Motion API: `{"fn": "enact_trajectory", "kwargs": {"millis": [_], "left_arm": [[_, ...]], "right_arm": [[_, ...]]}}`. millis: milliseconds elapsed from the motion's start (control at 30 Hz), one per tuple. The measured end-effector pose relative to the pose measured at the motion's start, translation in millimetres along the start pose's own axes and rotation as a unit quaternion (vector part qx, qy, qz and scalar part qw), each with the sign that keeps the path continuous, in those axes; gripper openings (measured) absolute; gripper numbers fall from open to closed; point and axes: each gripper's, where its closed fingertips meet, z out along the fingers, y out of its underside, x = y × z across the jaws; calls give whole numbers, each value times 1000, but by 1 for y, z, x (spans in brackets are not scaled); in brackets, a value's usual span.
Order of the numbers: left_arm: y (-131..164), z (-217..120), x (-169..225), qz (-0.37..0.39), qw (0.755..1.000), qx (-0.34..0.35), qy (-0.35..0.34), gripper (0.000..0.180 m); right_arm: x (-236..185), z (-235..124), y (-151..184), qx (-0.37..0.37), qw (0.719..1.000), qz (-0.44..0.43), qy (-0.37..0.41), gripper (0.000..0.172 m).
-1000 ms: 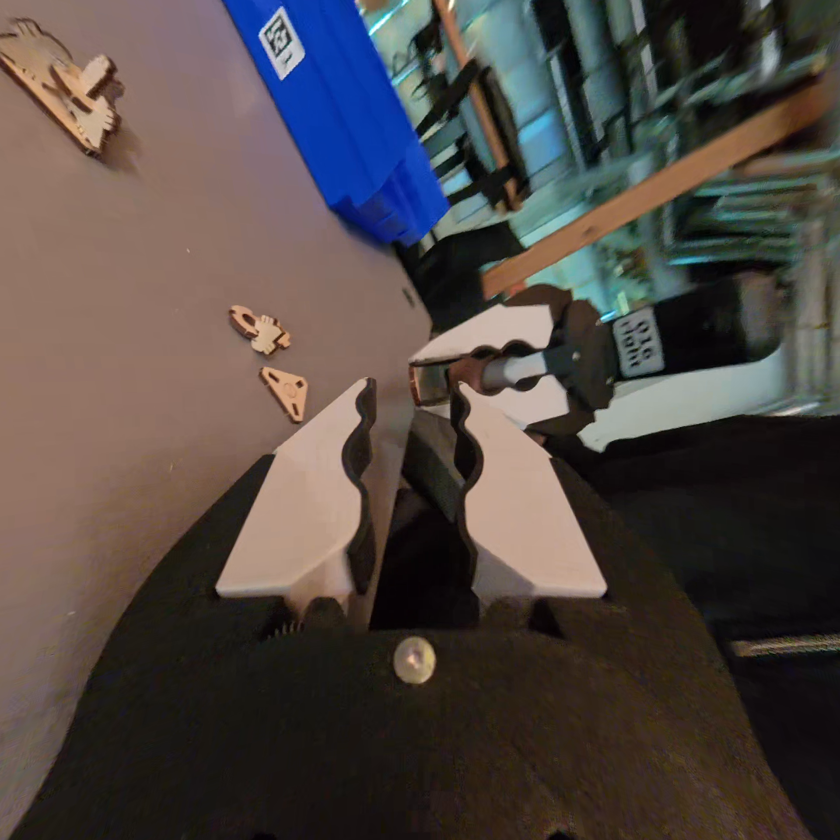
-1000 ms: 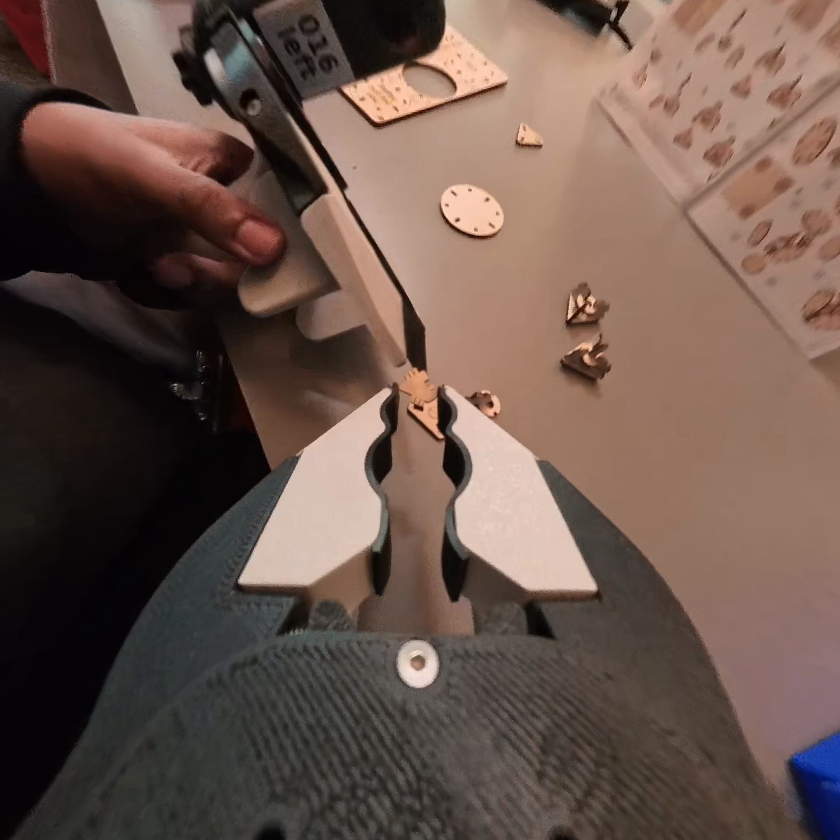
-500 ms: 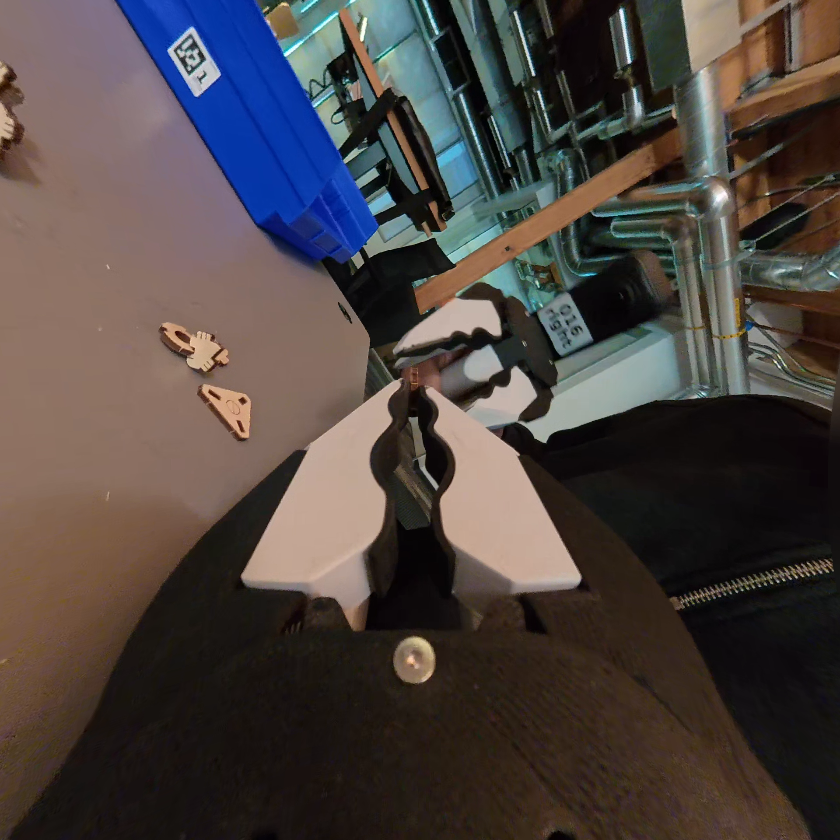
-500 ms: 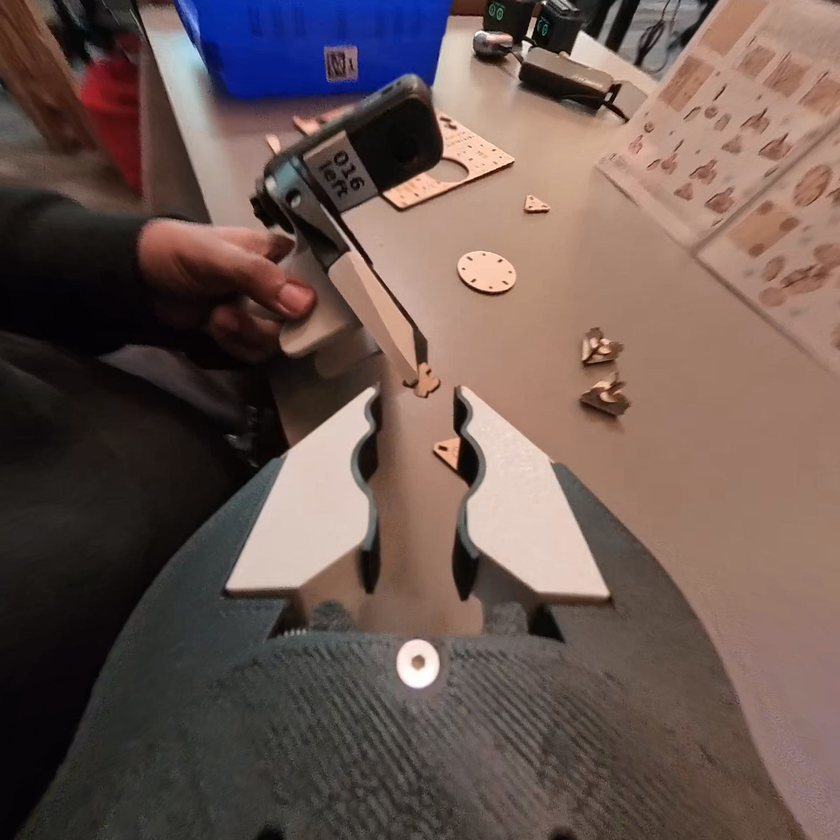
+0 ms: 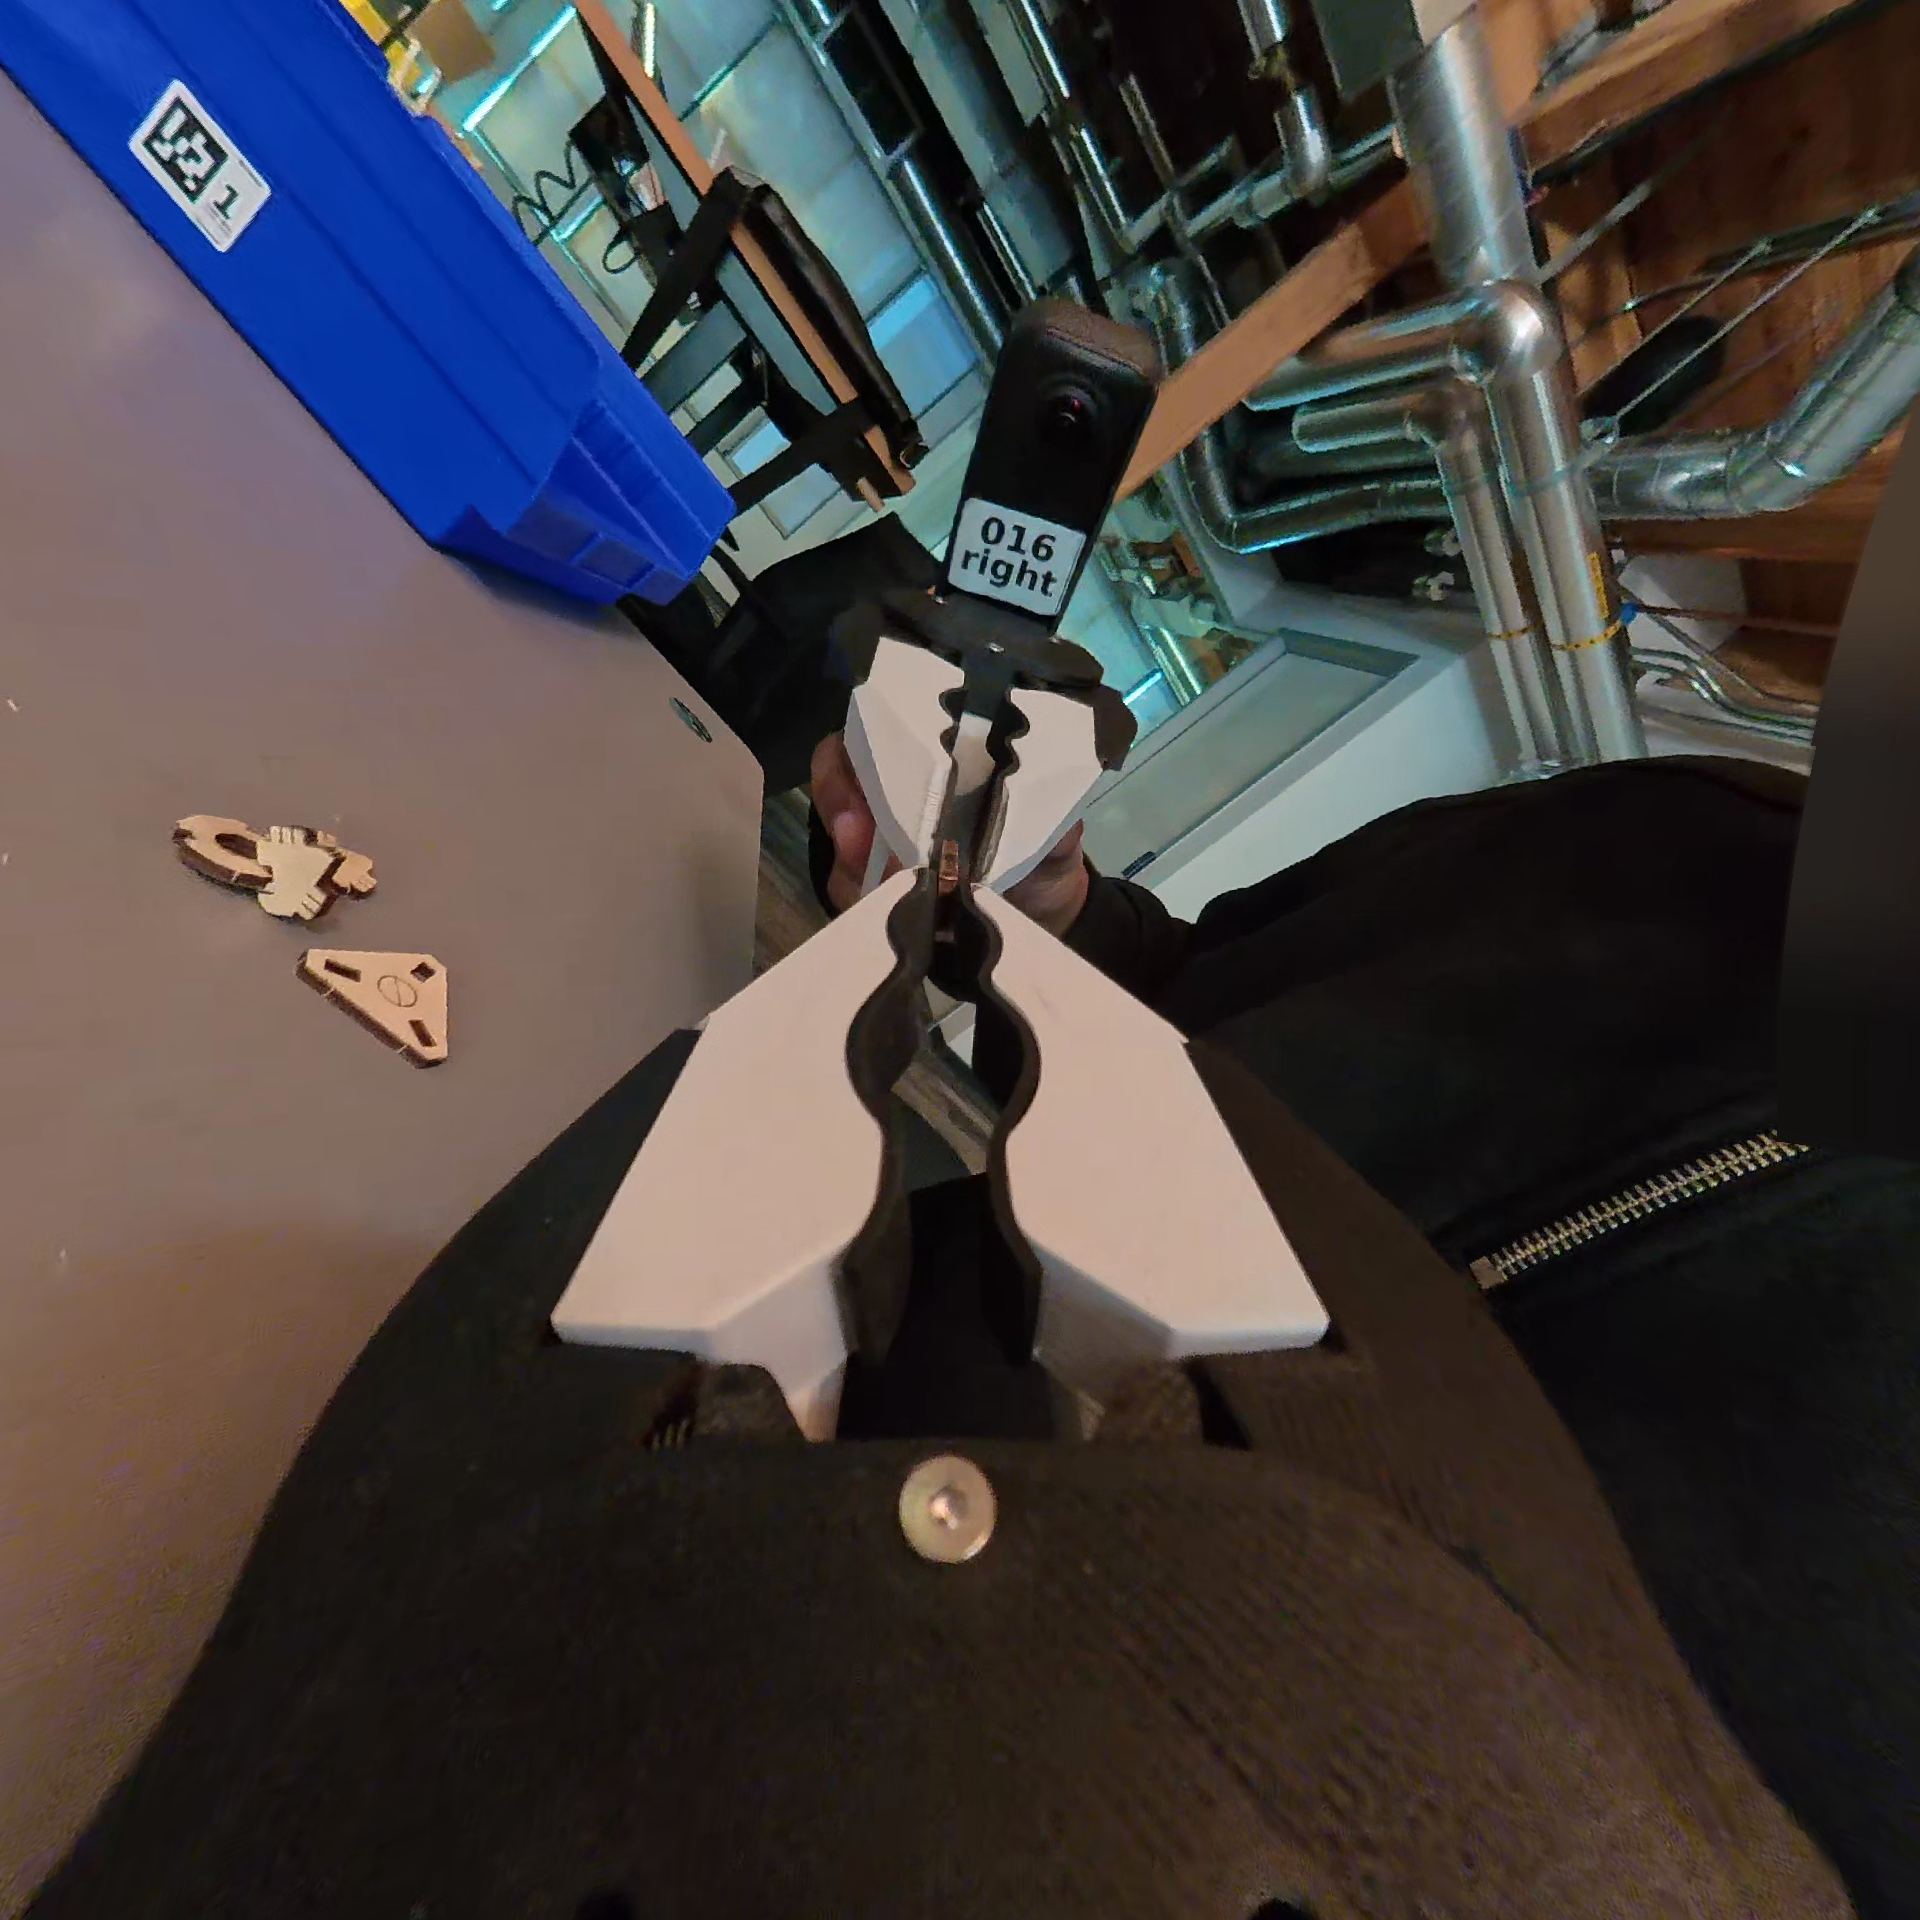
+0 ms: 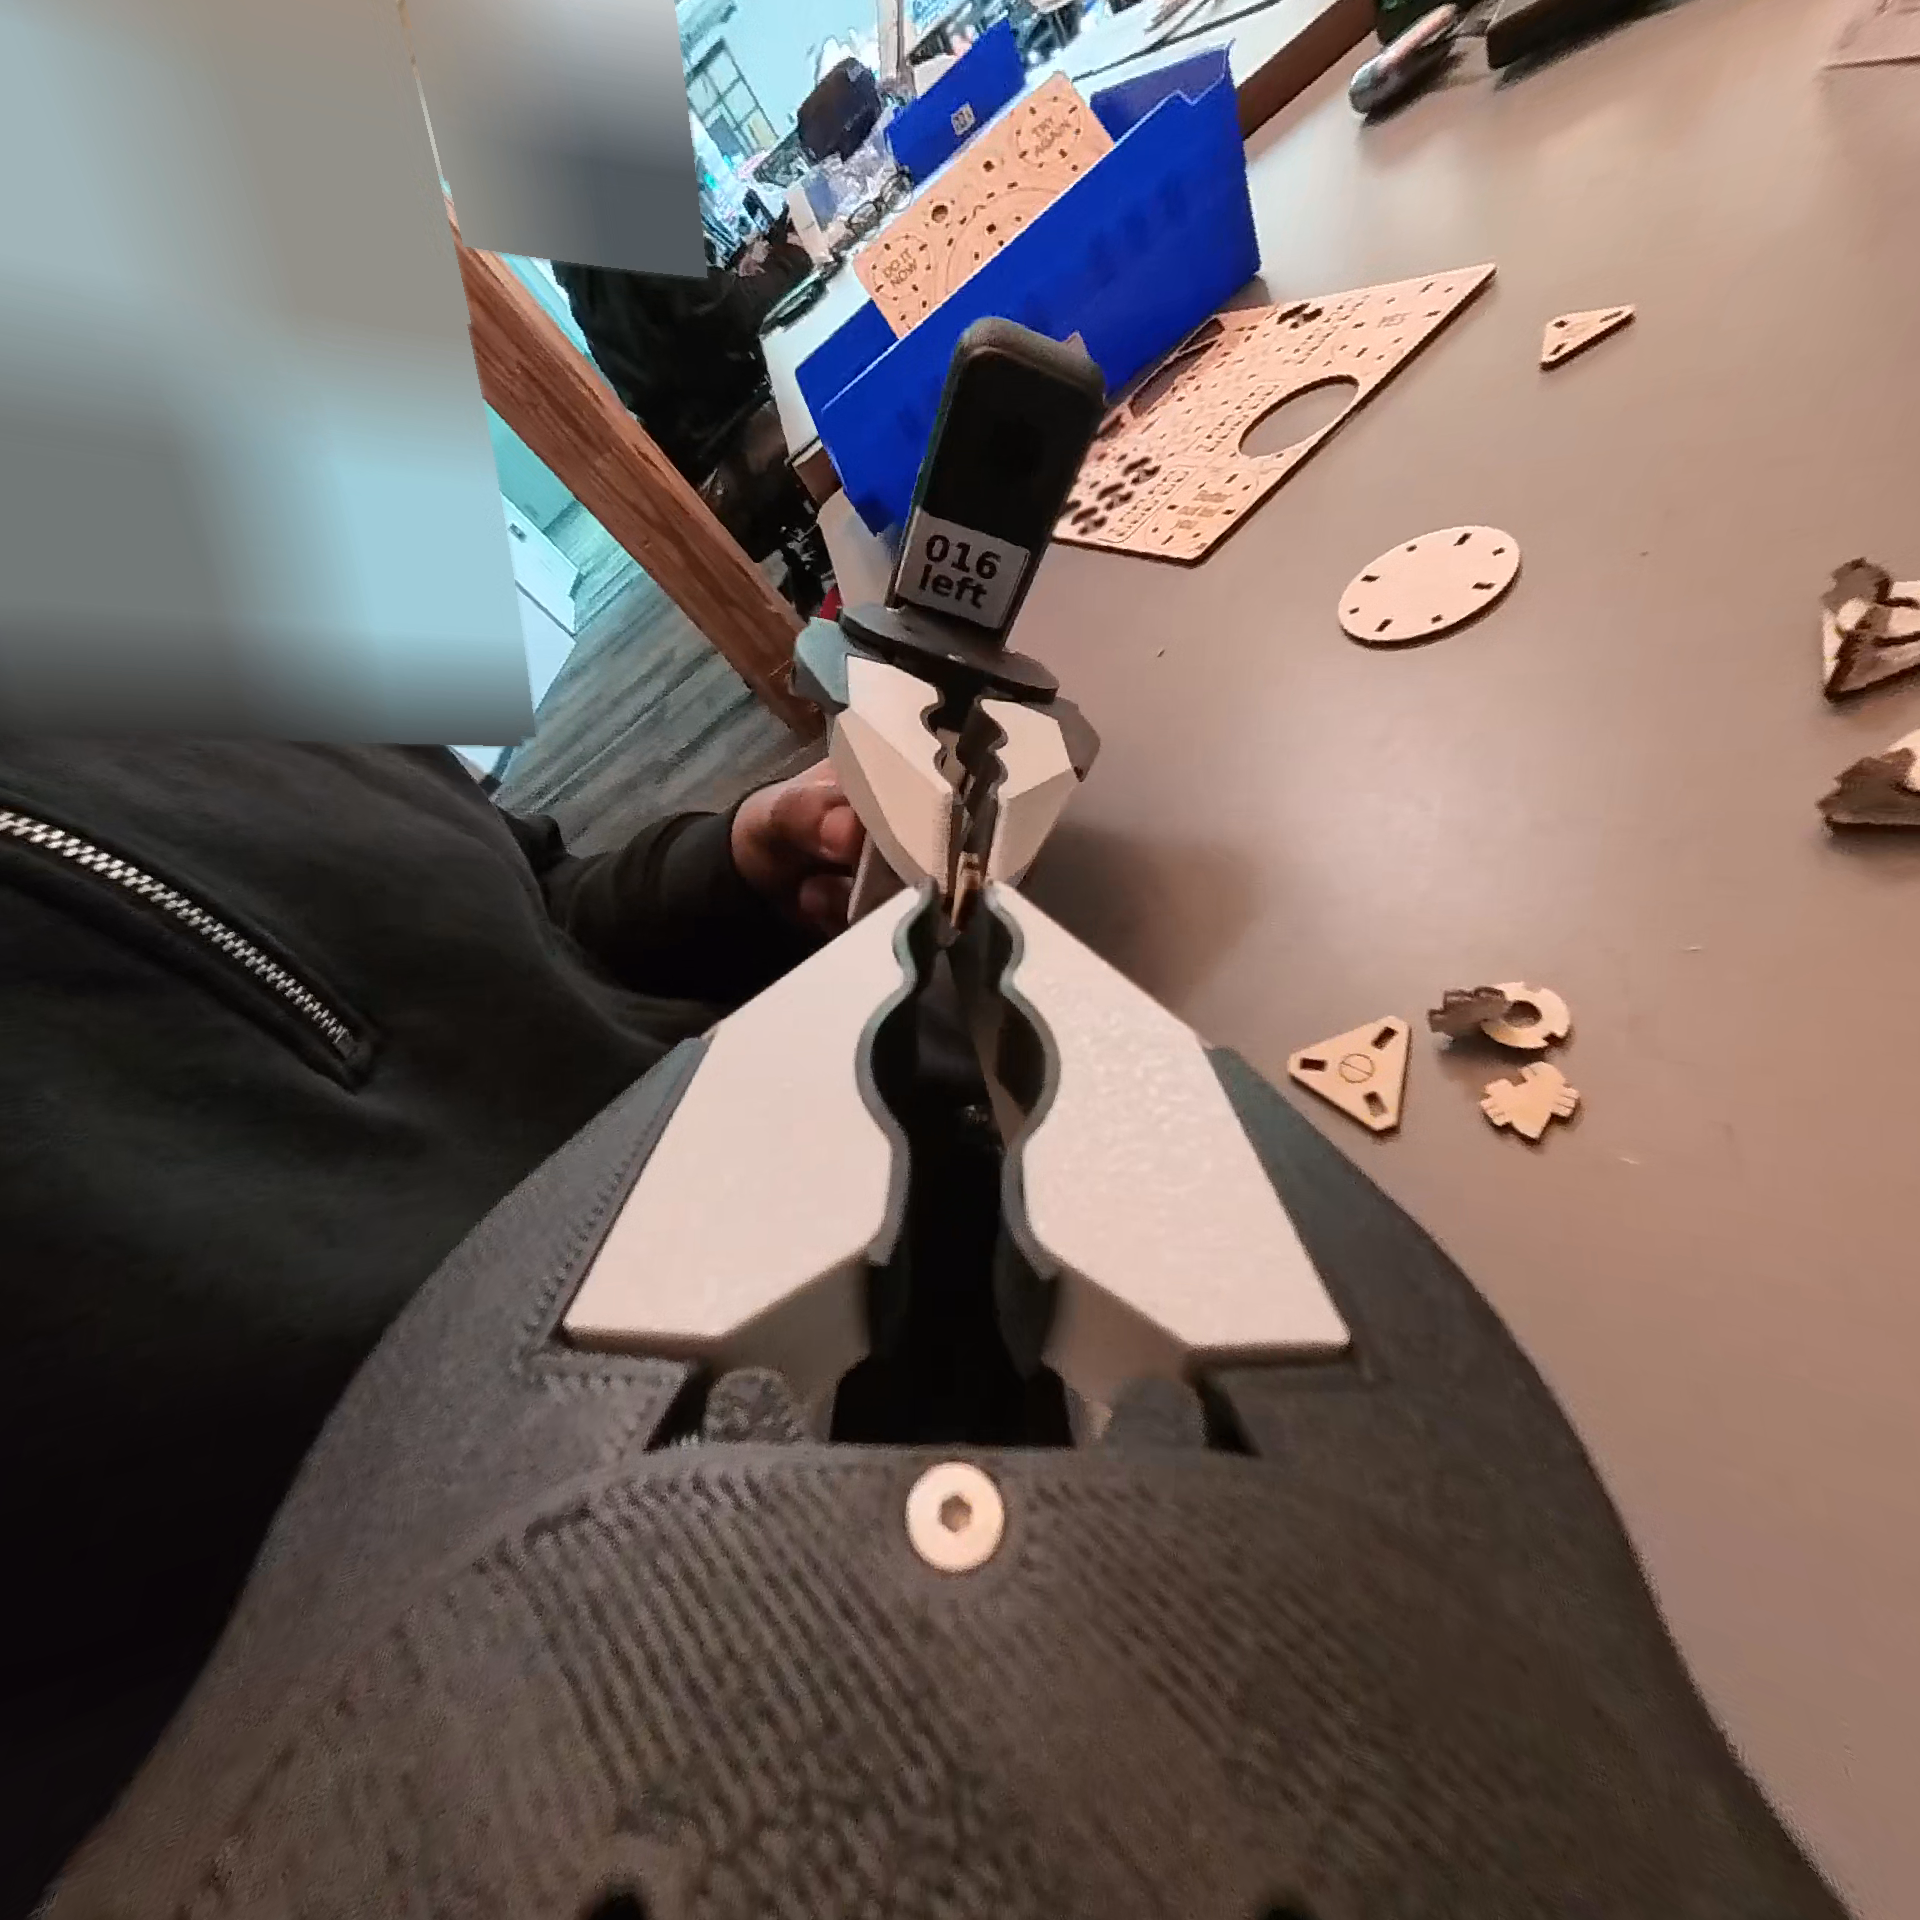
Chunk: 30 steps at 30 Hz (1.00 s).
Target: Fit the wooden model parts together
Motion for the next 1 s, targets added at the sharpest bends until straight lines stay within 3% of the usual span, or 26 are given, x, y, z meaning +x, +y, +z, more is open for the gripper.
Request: {"fn": "enact_trajectory", "kwargs": {"millis": [200, 333, 433, 500, 633, 833, 1000], "left_arm": [[2, 3, -7, 26, 999, -17, -31, 3], [-4, -7, -33, 71, 988, -30, -135, 7], [-1, -13, -56, 113, 966, -81, -218, 23], [6, -9, -60, 145, 954, -124, -232, 39], [14, -7, -63, 177, 939, -155, -249, 43], [-15, -30, -44, 147, 967, -36, -207, 42], [-58, -80, -29, 105, 978, 112, -143, 41]], "right_arm": [[6, -3, 2, -8, 1000, 4, 15, 0], [26, -14, -4, -13, 998, 15, 61, 0], [47, -18, 12, -88, 989, 12, 117, 1], [63, -18, 23, -159, 972, -38, 168, 1], [85, -15, 34, -307, 906, -177, 231, 1], [97, -6, 49, -443, 841, -223, 218, 1], [97, -4, 54, -490, 826, -193, 203, 1]]}}
